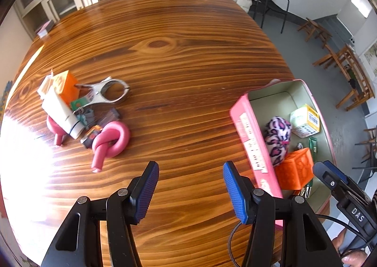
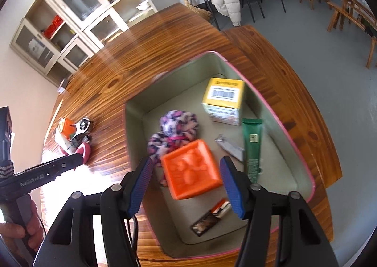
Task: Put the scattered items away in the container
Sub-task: 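Withdraw both open tools from the tin back toward the table items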
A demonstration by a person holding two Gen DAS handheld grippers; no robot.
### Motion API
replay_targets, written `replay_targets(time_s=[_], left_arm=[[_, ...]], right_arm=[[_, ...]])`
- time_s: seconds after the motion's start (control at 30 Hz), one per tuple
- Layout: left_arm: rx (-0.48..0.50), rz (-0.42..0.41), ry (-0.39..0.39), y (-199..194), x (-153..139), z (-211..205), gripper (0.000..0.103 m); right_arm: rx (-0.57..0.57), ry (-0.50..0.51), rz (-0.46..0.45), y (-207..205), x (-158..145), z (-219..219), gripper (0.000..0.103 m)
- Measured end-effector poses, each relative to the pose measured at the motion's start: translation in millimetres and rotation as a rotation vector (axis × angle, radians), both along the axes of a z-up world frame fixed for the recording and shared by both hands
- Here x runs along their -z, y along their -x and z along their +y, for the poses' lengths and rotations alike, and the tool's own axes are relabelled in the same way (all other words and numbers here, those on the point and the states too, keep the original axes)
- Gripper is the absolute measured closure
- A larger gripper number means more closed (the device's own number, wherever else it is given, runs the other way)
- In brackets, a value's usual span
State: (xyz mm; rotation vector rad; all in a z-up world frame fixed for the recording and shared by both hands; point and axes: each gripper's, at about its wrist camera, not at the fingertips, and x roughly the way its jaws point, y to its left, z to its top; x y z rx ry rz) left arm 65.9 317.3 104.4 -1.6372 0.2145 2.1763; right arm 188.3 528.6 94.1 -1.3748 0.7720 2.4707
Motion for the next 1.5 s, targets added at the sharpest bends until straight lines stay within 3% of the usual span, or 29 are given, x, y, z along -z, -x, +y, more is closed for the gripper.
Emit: replay_targets(time_s=[0.3,0.73,0.97,1.5], left_arm=[[-0.097,-0.011,0.004,14,4,-62,0.044],[-0.285,-0.042,0.013,38,19,-176,0.044],[-0.287,-0.057,0.001,52,25,-202,0.044],[-0.215,-0.098,0.001,92,47,-215,0.044]], right_arm=[[-0.103,-0.041,0.016,30,-12,-57,0.034],[-0.222,-0.007,-0.056,62,10,-139,0.028],[-0.216,0.004,-0.082,70,18,-166,0.027],[-0.142,0.021,-0.149,90,38,-198,0.025]])
